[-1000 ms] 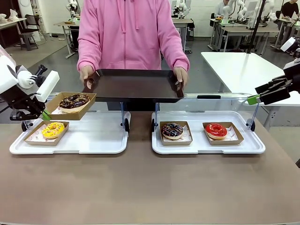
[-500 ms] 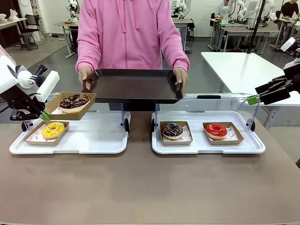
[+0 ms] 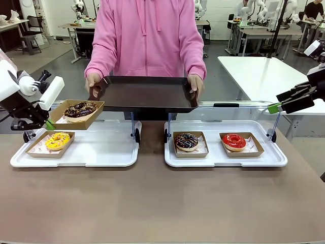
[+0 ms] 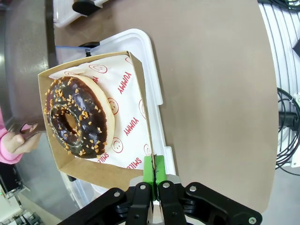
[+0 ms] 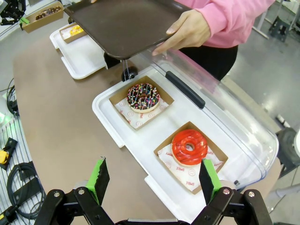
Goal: Provide the desired donut to the person.
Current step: Place the picked Paper togo box onto the Handle tray extended by the person, then pick up and lift the Paper togo box containing the Donut pointed at by the person.
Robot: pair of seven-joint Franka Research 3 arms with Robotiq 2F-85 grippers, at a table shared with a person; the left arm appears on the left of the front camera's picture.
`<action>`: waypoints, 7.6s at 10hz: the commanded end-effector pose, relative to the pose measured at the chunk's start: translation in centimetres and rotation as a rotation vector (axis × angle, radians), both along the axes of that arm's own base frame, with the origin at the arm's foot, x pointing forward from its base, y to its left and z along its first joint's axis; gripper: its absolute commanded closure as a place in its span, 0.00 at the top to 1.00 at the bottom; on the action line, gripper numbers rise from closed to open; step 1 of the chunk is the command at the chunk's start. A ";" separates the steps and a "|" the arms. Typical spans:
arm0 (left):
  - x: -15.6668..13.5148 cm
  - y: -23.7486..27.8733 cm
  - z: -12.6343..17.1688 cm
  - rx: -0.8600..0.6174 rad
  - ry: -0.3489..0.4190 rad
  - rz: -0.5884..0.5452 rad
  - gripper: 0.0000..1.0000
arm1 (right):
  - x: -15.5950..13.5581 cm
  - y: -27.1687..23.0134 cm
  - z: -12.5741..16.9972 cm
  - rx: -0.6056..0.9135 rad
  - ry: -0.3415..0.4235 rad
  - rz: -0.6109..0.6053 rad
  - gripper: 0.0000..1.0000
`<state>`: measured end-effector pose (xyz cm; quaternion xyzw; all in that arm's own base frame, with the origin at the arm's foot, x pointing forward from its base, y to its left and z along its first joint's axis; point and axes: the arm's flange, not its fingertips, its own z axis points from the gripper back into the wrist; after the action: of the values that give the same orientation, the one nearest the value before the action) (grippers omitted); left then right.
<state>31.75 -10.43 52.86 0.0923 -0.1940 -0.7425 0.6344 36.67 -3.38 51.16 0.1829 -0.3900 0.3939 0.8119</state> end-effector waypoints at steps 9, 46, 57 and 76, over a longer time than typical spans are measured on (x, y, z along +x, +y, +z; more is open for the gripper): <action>15.5 -10.4 5.9 0.036 0.094 0.144 0.01 | 0.0 0.0 -0.2 -0.001 0.001 0.014 1.00; 22.8 -12.6 3.1 0.107 0.259 0.157 1.00 | 0.0 0.0 -0.2 -0.001 0.001 0.014 1.00; 9.9 2.8 1.9 -0.450 0.387 0.254 1.00 | 0.0 0.0 -0.2 -0.001 0.001 0.014 1.00; 1.7 12.5 -3.3 -0.812 0.054 0.475 1.00 | 0.0 0.0 -0.2 -0.001 0.001 0.014 1.00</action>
<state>35.90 2.91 51.95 -0.1352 -0.4101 -0.4532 0.7798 36.67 -3.39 51.16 0.1831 -0.3900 0.3940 0.8119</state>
